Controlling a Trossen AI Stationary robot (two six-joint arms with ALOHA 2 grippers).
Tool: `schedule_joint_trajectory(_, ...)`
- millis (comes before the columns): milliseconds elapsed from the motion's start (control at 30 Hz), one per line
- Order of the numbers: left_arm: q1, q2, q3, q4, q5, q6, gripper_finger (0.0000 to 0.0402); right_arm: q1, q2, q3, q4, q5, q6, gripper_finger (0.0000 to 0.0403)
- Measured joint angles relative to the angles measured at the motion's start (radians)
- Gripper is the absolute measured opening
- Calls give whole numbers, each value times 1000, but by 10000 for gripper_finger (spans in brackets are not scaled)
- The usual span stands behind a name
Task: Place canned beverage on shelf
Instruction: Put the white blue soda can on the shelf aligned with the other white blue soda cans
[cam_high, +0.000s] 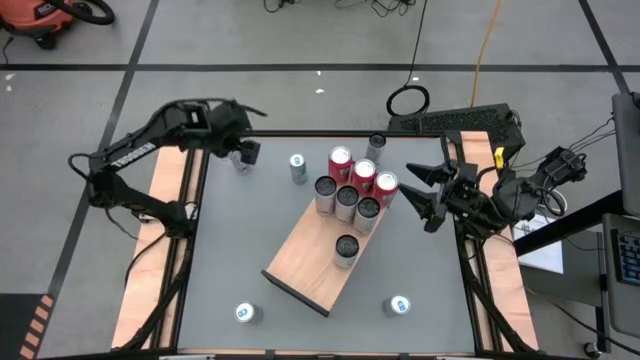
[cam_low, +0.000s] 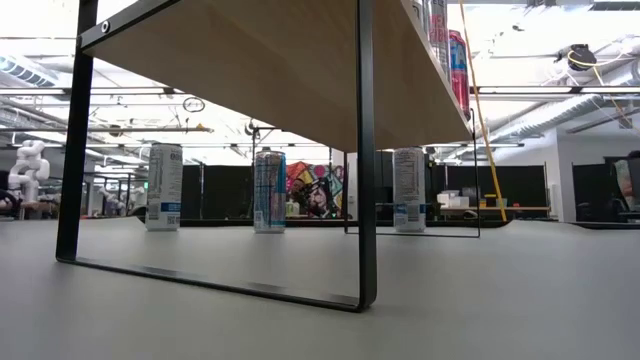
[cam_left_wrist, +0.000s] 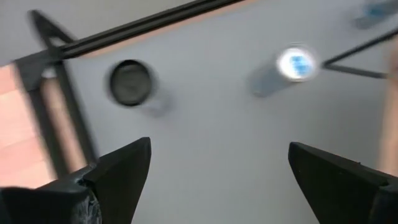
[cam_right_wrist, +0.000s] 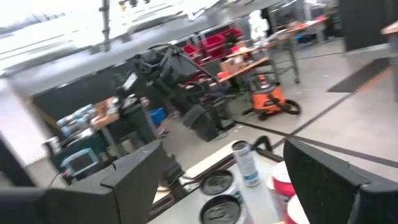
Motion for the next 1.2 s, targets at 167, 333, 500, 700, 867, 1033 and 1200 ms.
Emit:
schedule_joint_trajectory(167,154,-1,-12,-48,53,100,382,0,0,0,-1,67,37,306)
schedule_joint_trajectory(333,292,7,-41,-45,108,285,382,0,7,0,0,115,75,306)
schedule_joint_trajectory(500,379,40,-84,-8,146,424,382,0,11,0,-2,148,77,306)
schedule_joint_trajectory(700,421,123,-106,33,189,529,382,0,18,0,-3,150,77,306)
schedule_joint_trajectory(867,439,206,-106,57,182,607,382,0,22,0,-3,150,78,306)
schedule_joint_trajectory(1033,462,265,-106,56,179,653,382,0,24,0,-4,151,107,306)
schedule_joint_trajectory(1200,487,282,-106,67,179,680,382,0,31,0,-5,171,130,306)
